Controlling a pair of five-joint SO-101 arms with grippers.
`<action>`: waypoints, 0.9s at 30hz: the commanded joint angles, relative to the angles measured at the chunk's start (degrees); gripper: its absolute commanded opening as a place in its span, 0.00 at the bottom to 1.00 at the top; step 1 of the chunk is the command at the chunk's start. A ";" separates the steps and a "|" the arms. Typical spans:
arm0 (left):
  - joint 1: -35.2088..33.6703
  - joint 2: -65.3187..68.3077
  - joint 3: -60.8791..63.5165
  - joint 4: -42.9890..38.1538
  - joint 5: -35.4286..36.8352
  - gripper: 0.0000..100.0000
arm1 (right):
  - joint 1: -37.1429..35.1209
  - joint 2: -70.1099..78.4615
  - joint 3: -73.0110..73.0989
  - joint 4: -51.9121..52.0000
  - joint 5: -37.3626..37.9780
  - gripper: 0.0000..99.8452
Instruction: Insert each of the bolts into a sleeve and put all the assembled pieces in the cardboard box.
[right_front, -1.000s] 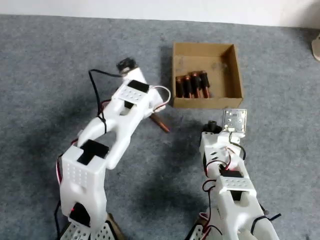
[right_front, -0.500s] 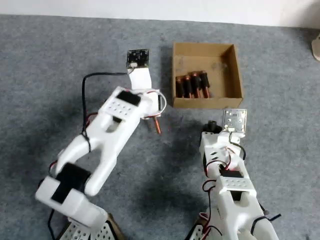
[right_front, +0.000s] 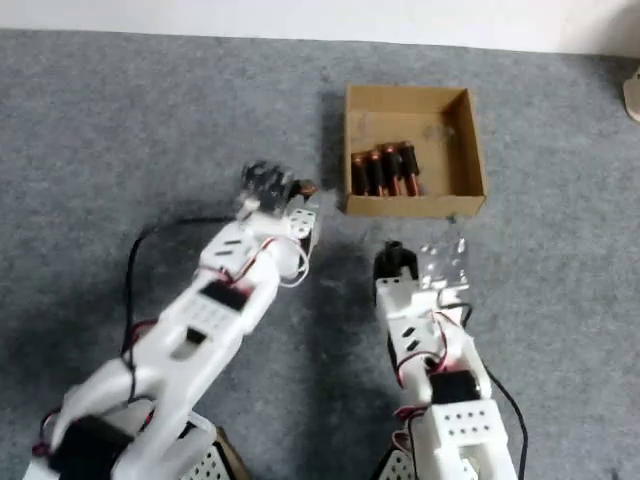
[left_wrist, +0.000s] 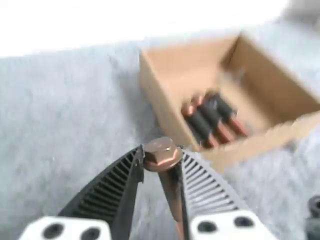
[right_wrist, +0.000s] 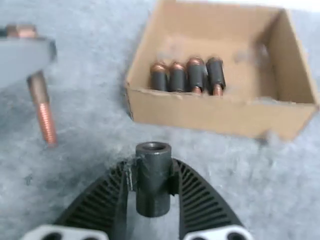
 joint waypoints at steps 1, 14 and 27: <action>0.92 -8.66 4.18 -7.74 -0.26 0.01 | -3.74 -6.02 1.98 -0.13 7.30 0.00; 1.36 -40.22 15.69 -5.45 15.74 0.01 | -6.99 -12.88 8.31 -1.89 16.79 0.00; 10.86 -53.32 17.45 8.97 14.68 0.01 | -10.07 -13.32 8.31 -1.63 16.70 0.00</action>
